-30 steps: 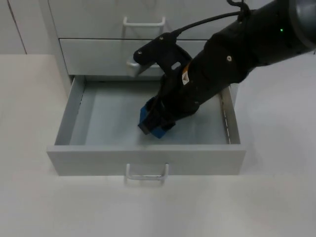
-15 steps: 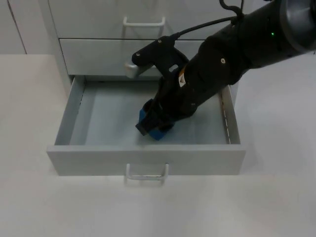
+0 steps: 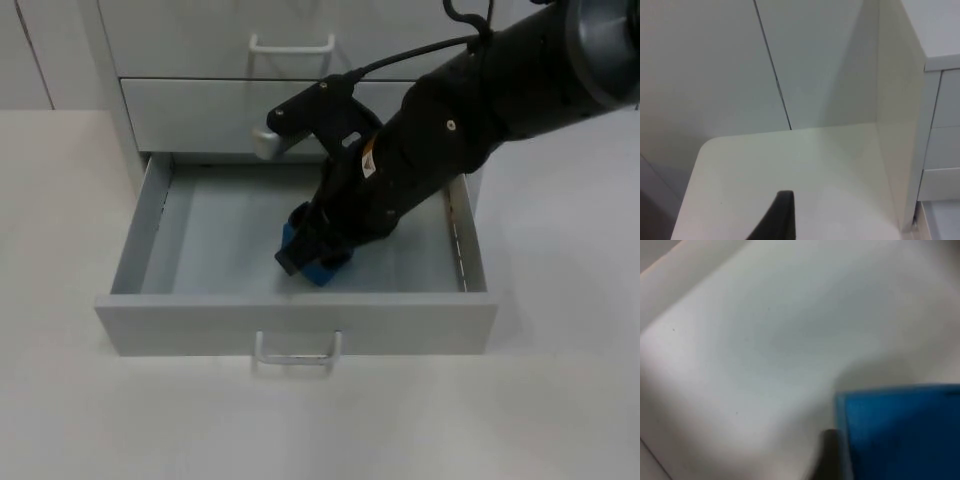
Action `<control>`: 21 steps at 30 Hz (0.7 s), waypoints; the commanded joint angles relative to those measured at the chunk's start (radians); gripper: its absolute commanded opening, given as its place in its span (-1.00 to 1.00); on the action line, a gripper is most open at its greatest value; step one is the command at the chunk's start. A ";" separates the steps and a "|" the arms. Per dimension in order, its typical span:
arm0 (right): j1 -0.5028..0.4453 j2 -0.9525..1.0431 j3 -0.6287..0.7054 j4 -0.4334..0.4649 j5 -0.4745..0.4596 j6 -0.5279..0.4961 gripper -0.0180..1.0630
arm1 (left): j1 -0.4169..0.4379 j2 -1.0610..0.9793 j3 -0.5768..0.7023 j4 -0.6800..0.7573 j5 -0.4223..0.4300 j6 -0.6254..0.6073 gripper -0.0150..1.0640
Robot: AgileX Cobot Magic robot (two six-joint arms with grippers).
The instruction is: Open the drawer with the left hand, place the block into the drawer with the right hand, then close the drawer with the left hand.
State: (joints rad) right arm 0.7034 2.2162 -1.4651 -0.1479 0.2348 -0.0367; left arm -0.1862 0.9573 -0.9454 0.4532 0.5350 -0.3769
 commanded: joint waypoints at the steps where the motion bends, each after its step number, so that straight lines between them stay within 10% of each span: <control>1: 0.003 -0.004 -0.006 -0.004 -0.017 0.002 0.53 | -0.001 0.002 0.004 0.008 0.000 -0.002 0.97; 3: 0.003 -0.004 -0.006 -0.004 -0.017 0.002 0.98 | -0.001 0.002 0.004 0.008 0.000 -0.002 0.97; 21: 0.005 -0.167 -0.009 0.108 0.136 0.003 0.98 | -0.001 0.002 0.004 0.018 0.000 -0.002 0.97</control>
State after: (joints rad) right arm 0.7034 2.0771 -1.4657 -0.0621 0.3389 -0.0367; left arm -0.1862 0.9573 -0.9454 0.4650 0.5391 -0.3762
